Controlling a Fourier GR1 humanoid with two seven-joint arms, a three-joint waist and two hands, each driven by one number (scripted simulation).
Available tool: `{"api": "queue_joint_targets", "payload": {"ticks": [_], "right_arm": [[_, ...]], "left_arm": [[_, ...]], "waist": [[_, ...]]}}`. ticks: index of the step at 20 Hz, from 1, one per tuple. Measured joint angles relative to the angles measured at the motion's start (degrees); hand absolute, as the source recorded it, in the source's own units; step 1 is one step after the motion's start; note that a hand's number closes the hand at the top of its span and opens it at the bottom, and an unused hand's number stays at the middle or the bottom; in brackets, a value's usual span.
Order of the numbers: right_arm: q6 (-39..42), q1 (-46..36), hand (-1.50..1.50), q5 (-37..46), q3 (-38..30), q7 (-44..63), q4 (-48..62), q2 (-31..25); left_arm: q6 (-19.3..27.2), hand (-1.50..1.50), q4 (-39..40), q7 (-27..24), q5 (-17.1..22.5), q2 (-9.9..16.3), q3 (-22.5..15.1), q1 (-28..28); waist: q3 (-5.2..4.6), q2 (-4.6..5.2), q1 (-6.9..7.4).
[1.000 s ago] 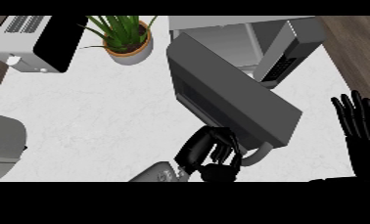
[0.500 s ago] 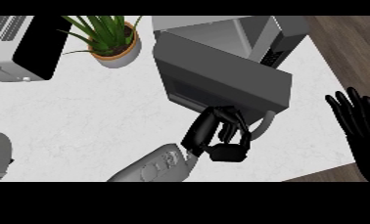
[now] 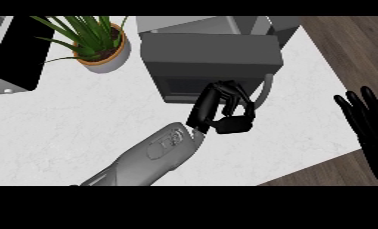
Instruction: Pick up the milk, place it into the microwave and close the microwave
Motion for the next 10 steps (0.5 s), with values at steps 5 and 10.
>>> {"api": "queue_joint_targets", "payload": {"ticks": [5,10], "right_arm": [[0.5,-0.4,-1.5,-2.3,0.0,1.7,-1.2,-0.7],[0.7,-1.1,-1.5,-4.3,-0.4,3.1,-2.6,-1.6]], "left_arm": [[0.5,1.5,1.3,-2.5,5.4,-0.1,4.1,-2.8],[0.0,1.5,4.3,-5.1,9.3,-0.1,6.8,-5.3]], "waist": [[-0.1,0.79,-1.45],[-0.07,1.29,-2.61]]}}
